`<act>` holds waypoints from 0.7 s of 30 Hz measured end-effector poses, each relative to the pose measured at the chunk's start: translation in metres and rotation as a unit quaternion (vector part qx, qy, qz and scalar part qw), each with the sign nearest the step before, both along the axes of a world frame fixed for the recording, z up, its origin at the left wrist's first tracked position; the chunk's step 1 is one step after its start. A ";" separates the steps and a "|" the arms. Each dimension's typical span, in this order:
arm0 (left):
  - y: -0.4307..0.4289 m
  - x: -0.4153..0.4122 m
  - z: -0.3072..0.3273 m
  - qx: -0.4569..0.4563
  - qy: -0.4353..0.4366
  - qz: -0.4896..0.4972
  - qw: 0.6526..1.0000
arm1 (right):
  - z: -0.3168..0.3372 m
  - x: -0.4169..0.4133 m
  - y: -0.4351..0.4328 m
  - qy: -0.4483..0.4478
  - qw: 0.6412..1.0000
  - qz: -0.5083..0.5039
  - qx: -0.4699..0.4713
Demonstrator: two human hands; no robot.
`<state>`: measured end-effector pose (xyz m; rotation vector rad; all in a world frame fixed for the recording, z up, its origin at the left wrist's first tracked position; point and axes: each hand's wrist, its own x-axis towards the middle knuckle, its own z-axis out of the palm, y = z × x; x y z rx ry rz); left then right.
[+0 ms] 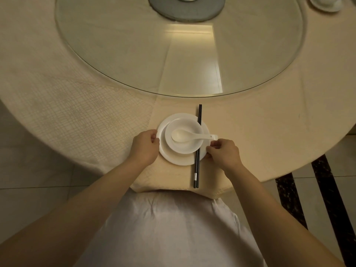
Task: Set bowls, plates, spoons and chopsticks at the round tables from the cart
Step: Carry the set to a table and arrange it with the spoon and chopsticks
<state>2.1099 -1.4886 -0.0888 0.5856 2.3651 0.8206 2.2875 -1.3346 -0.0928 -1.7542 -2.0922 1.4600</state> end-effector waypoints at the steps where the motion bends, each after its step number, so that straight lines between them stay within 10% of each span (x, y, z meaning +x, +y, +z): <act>1: -0.001 0.000 0.001 0.001 -0.001 -0.004 1.000 | 0.001 0.001 0.001 -0.004 1.000 0.002 -0.005; 10: -0.014 -0.029 0.047 -0.064 0.050 -0.096 0.992 | 0.054 0.015 0.019 -0.214 0.940 0.185 0.193; 21: -0.070 -0.063 0.217 -0.110 0.244 -0.135 0.954 | 0.228 -0.073 -0.021 -0.122 0.861 0.340 0.359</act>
